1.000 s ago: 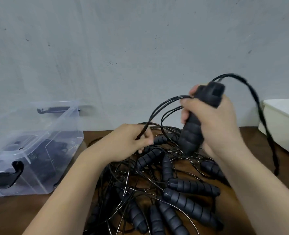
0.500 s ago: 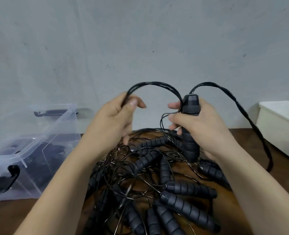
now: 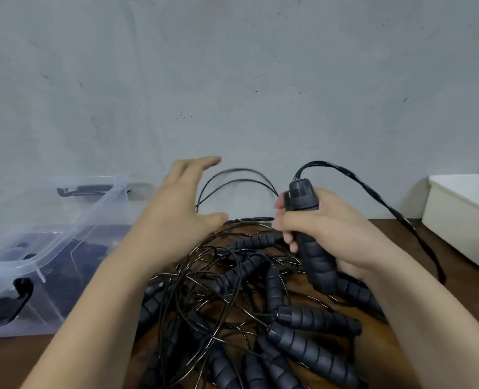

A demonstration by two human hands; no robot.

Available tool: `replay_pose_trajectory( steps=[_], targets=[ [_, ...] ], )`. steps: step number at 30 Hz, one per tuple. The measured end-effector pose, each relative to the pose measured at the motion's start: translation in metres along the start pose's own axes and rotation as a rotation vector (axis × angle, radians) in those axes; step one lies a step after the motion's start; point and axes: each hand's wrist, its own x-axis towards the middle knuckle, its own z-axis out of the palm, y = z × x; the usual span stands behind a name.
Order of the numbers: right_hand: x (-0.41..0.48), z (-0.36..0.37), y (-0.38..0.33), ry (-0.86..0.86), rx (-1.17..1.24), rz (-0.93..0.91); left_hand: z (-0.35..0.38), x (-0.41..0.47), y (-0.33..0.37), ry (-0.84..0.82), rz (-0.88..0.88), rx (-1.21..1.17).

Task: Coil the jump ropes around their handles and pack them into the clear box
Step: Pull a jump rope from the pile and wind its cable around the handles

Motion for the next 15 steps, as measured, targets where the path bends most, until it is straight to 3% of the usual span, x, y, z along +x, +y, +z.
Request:
replay_pose_trajectory(
  steps=[2,5,9,15],
  targets=[
    [-0.003,0.002,-0.001,-0.089,-0.047,0.019,0.007,0.0,0.008,-0.009,0.079,-0.148],
    [-0.007,0.01,-0.001,-0.221,-0.125,0.039,0.016,-0.005,0.029,-0.055,-0.025,-0.494],
    [-0.014,0.02,0.0,-0.339,-0.271,0.034,0.03,-0.011,0.041,-0.186,-0.043,-0.43],
    [-0.016,0.033,0.002,-0.322,-0.559,-0.007,0.046,-0.009,0.042,-0.108,-0.081,-0.3]
  ],
)
